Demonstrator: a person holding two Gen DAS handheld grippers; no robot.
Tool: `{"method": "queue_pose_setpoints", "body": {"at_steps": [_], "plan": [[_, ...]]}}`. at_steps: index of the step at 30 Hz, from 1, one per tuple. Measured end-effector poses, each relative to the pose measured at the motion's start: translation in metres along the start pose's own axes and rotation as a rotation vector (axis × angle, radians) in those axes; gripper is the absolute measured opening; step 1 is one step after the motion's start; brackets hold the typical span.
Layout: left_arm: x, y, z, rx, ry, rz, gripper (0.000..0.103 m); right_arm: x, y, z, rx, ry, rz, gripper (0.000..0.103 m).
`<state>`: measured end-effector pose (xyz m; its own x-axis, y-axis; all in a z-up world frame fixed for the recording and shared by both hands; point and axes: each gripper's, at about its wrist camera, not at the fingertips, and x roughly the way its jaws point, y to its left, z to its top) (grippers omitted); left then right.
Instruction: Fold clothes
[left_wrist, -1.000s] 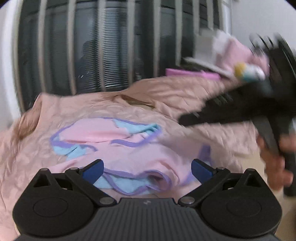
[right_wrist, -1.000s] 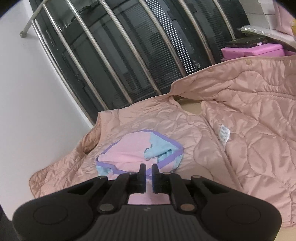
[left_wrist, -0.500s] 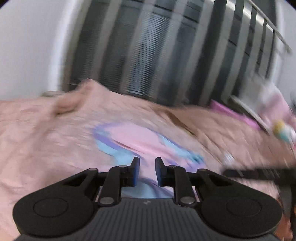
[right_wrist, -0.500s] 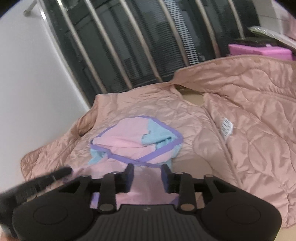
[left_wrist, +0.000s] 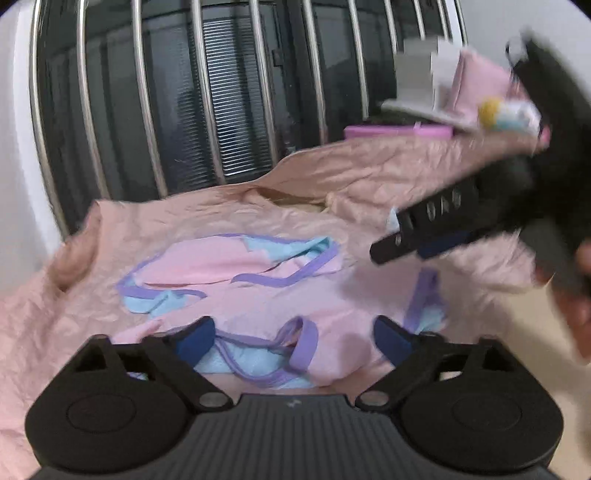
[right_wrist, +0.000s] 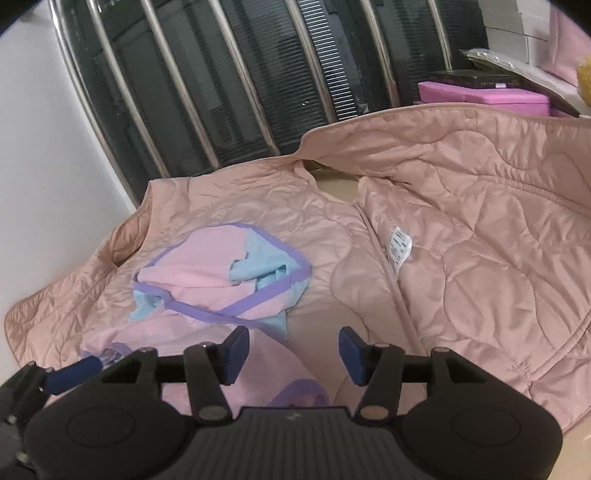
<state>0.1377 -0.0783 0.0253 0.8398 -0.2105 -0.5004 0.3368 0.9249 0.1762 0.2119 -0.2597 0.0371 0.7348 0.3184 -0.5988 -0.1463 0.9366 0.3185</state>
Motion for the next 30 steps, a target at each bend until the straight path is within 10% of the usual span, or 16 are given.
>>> {"method": "queue_pose_setpoints", "body": {"at_steps": [2, 3, 11, 17, 23, 26, 30], "plan": [[0.01, 0.004, -0.003, -0.027, 0.065, -0.009, 0.012, -0.002, 0.006, -0.001, -0.033, -0.007, 0.016, 0.053], [0.014, 0.011, -0.003, -0.07, 0.094, -0.023, 0.008, -0.003, 0.008, -0.001, -0.049, -0.013, 0.026, 0.053], [-0.018, 0.119, -0.004, -0.54, -0.048, -0.009, 0.007, -0.019, 0.028, -0.006, -0.203, -0.059, 0.123, 0.053], [-0.02, 0.129, -0.005, -0.581, -0.06, 0.005, 0.007, -0.034, 0.079, -0.038, -0.565, -0.081, 0.288, 0.053], [-0.021, 0.129, 0.001, -0.562, -0.074, 0.001, 0.008, 0.002, 0.114, -0.076, -0.843, -0.063, 0.104, 0.049], [-0.021, 0.13, 0.002, -0.562, -0.079, 0.004, 0.008, 0.02, 0.11, -0.076, -0.821, -0.012, 0.071, 0.017], [-0.025, 0.134, 0.003, -0.565, -0.089, 0.019, 0.01, 0.009, 0.103, -0.062, -0.724, -0.074, 0.088, 0.005]]}}
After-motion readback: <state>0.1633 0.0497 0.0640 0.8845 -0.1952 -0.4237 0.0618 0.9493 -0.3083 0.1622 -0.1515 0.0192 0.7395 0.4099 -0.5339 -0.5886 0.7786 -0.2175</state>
